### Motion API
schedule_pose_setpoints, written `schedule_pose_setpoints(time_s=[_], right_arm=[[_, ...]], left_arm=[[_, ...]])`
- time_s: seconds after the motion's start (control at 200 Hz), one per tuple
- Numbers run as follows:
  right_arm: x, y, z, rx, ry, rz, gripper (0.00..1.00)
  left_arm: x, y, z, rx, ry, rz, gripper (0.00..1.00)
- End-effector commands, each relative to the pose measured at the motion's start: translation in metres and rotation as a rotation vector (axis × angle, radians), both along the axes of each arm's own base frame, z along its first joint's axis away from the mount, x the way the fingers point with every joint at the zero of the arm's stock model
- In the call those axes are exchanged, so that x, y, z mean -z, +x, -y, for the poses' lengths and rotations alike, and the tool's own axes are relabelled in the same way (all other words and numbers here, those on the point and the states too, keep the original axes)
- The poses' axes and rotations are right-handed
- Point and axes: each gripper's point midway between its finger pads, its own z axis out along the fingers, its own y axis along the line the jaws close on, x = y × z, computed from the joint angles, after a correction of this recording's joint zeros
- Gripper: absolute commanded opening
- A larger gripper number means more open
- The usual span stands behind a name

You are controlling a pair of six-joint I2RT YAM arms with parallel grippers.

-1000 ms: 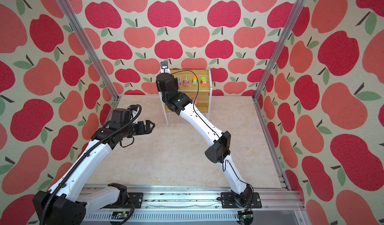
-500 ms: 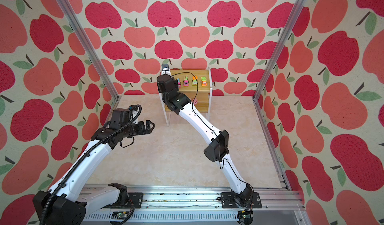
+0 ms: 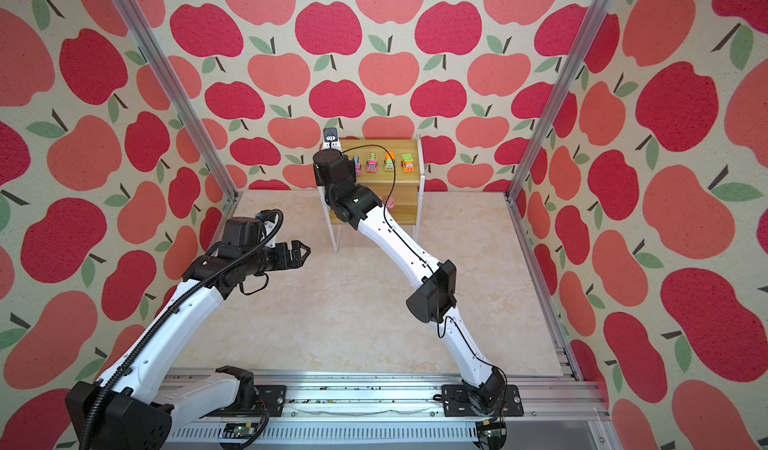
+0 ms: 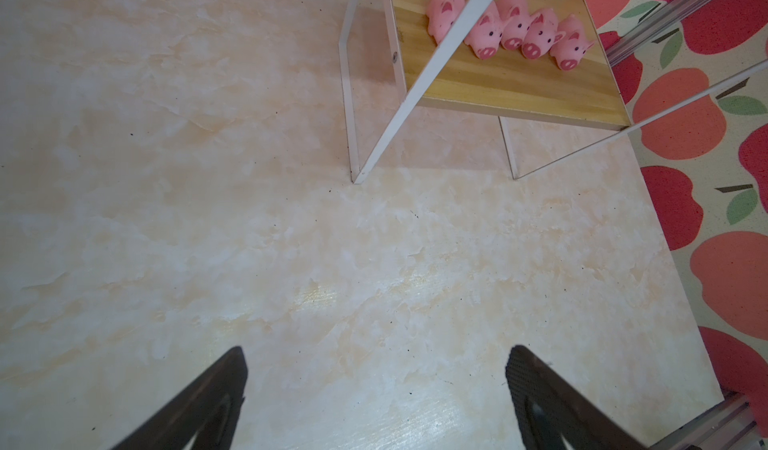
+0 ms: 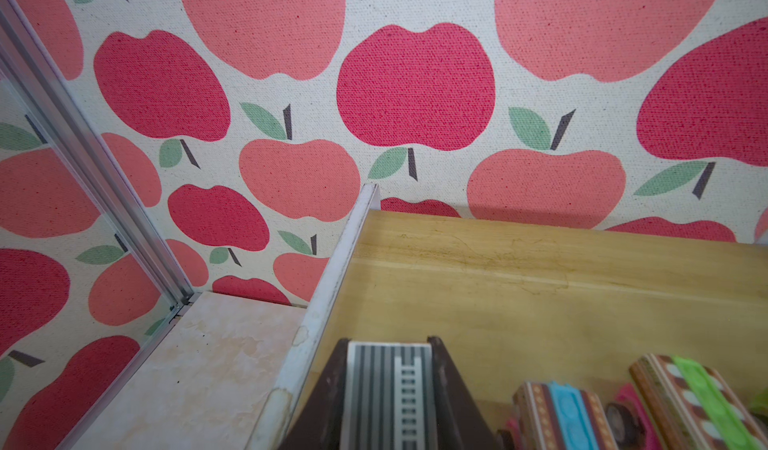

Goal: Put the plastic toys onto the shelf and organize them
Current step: 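Lower the truck beside the other trucks on the upper shelf, then open the right gripper and back away from the shelf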

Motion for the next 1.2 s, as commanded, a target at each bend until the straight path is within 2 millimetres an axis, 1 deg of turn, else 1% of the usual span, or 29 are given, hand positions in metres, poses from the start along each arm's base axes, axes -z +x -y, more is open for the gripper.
schedule_pose_setpoints(time_s=[0.0, 0.205, 0.355, 0.46, 0.54, 0.645, 0.74, 0.821, 0.916, 0.936, 0.946, 0.966, 0.986, 1.036, 1.056, 1.066, 1.086, 1.091, 1.111, 1.116, 1.121, 1.126, 1.131, 1.146, 1.161, 1.196], right_arm=[[0.006, 0.006, -0.001, 0.003, 0.012, -0.011, 0.27], [0.010, 0.009, -0.001, 0.000, 0.015, -0.020, 0.30], [0.003, 0.008, -0.001, -0.008, 0.027, -0.006, 0.34], [-0.006, 0.007, -0.002, -0.017, 0.038, 0.015, 0.40], [-0.019, 0.005, -0.002, -0.032, 0.056, 0.045, 0.45], [-0.038, 0.002, 0.000, -0.044, 0.079, 0.089, 0.50], [-0.064, -0.005, 0.003, -0.064, 0.100, 0.143, 0.54], [-0.092, -0.016, 0.009, -0.090, 0.121, 0.195, 0.58], [-0.132, -0.034, 0.025, -0.095, 0.108, 0.273, 0.67], [-0.139, -0.038, 0.030, -0.090, 0.098, 0.286, 0.69], [-0.139, -0.038, 0.032, -0.086, 0.087, 0.288, 0.70], [-0.150, -0.043, 0.039, -0.080, 0.082, 0.306, 0.73], [-0.157, -0.047, 0.045, -0.073, 0.069, 0.318, 0.76], [-0.168, -0.053, 0.062, -0.053, 0.027, 0.334, 0.80], [-0.172, -0.056, 0.074, -0.037, 0.001, 0.338, 0.82], [-0.173, -0.057, 0.075, -0.034, -0.003, 0.339, 0.83], [-0.177, -0.059, 0.089, -0.016, -0.028, 0.346, 0.85], [-0.177, -0.059, 0.089, -0.016, -0.028, 0.346, 0.85], [-0.180, -0.062, 0.100, -0.002, -0.053, 0.355, 0.87], [-0.181, -0.064, 0.106, 0.005, -0.064, 0.359, 0.88], [-0.181, -0.064, 0.106, 0.005, -0.064, 0.359, 0.88], [-0.182, -0.066, 0.111, 0.010, -0.073, 0.363, 0.88], [-0.182, -0.066, 0.111, 0.010, -0.073, 0.363, 0.88], [-0.182, -0.068, 0.121, 0.021, -0.087, 0.370, 0.90], [-0.183, -0.070, 0.132, 0.028, -0.097, 0.376, 0.91], [-0.180, -0.076, 0.158, 0.042, -0.116, 0.380, 0.95]], left_arm=[[0.000, 0.000, 0.004, 0.007, -0.015, 0.004, 1.00], [-0.001, 0.000, 0.003, 0.005, -0.015, 0.006, 1.00], [-0.002, 0.000, 0.003, 0.005, -0.016, 0.008, 1.00], [-0.001, 0.001, 0.003, 0.003, -0.016, 0.007, 1.00], [-0.001, 0.001, 0.003, 0.005, -0.016, 0.006, 1.00], [0.000, 0.002, 0.003, 0.004, -0.013, 0.005, 1.00], [0.002, 0.003, 0.001, -0.002, -0.001, 0.004, 1.00], [0.004, 0.004, -0.002, -0.012, 0.012, 0.004, 1.00], [0.006, 0.007, -0.007, -0.026, 0.011, 0.003, 0.99], [0.006, 0.007, -0.008, -0.032, 0.008, 0.003, 0.99], [0.006, 0.007, -0.009, -0.036, 0.008, 0.004, 0.99], [0.006, 0.008, -0.012, -0.043, 0.010, 0.004, 0.99], [0.006, 0.009, -0.014, -0.052, 0.015, 0.006, 0.99], [0.005, 0.010, -0.023, -0.080, 0.035, 0.022, 0.99], [0.004, 0.011, -0.027, -0.092, 0.043, 0.032, 0.99], [0.003, 0.011, -0.029, -0.098, 0.044, 0.037, 0.99], [0.002, 0.012, -0.033, -0.113, 0.049, 0.047, 0.99], [0.002, 0.012, -0.035, -0.118, 0.050, 0.049, 0.99], [0.000, 0.013, -0.039, -0.134, 0.051, 0.062, 0.99], [0.000, 0.012, -0.040, -0.139, 0.052, 0.064, 0.99], [0.000, 0.013, -0.042, -0.143, 0.053, 0.066, 0.99], [0.001, 0.013, -0.043, -0.148, 0.054, 0.066, 0.99], [0.001, 0.014, -0.044, -0.153, 0.055, 0.066, 0.99], [0.003, 0.014, -0.048, -0.166, 0.059, 0.065, 0.99], [-0.004, 0.013, -0.053, -0.188, 0.059, 0.093, 0.99], [-0.007, 0.014, -0.064, -0.232, 0.065, 0.116, 0.99]])
